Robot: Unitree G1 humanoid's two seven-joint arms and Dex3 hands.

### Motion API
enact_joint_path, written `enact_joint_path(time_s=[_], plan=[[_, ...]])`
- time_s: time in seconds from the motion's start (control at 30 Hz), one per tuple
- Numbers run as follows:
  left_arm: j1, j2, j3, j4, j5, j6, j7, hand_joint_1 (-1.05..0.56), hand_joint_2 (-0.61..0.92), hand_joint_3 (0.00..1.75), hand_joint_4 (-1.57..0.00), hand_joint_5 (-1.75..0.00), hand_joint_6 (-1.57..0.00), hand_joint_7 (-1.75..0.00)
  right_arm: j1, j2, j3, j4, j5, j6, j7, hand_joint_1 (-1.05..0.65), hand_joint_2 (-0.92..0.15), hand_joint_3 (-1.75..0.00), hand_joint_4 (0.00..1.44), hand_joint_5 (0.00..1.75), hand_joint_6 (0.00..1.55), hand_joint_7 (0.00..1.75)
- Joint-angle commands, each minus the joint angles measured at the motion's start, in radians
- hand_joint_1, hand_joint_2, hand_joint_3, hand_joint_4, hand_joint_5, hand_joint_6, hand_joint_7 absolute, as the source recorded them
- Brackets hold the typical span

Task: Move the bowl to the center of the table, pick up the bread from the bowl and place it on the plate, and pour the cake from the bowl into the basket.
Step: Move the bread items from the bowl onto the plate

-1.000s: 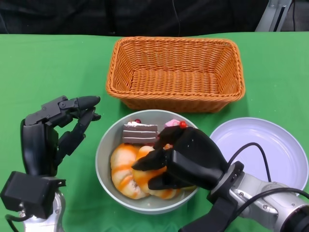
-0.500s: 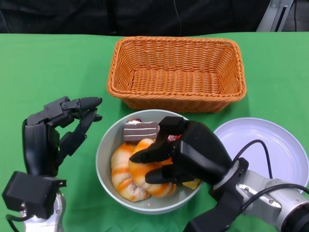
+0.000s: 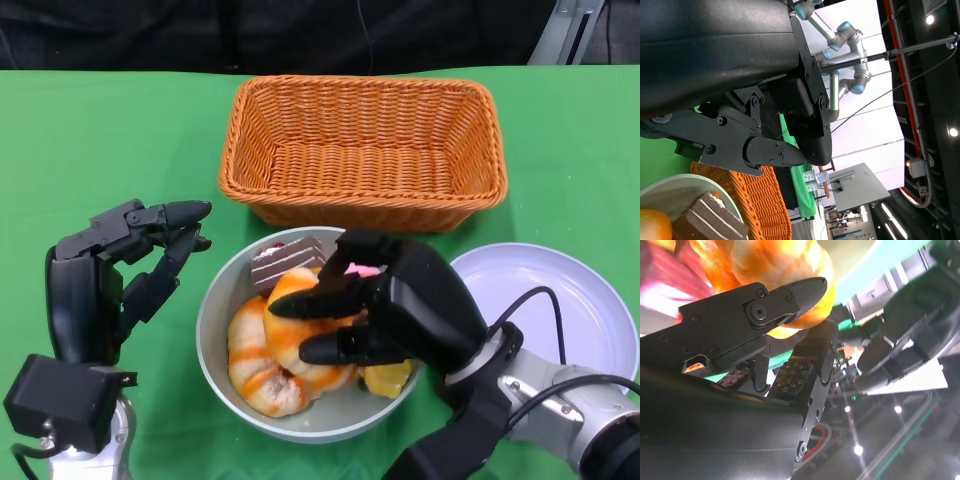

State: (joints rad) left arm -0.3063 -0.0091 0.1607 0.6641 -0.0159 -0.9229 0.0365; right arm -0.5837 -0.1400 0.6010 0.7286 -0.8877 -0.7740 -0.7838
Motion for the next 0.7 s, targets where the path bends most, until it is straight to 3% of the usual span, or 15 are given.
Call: enact_joint_path(time_s=[0.03, 0.7], plan=[[0.006, 0.017, 0.007, 0.002, -0.015, 0.003, -0.003, -0.22, 0.92, 0.23, -0.89, -1.02, -1.12, -0.37, -0.021, -0.004, -0.024, -0.003, 0.015, -0.02, -0.027, -0.18, -0.83, 0.0, 0.89, 1.01, 1.24, 0.02], [-0.008, 0.016, 0.017, 0.018, -0.013, 0.006, 0.01, -0.23, 0.92, 0.23, -0.87, -1.07, -1.12, -0.4, 0.041, -0.032, -0.165, -0.14, 0.114, -0.047, 0.009, -0.17, -0.86, -0.01, 0.85, 1.25, 1.27, 0.07]])
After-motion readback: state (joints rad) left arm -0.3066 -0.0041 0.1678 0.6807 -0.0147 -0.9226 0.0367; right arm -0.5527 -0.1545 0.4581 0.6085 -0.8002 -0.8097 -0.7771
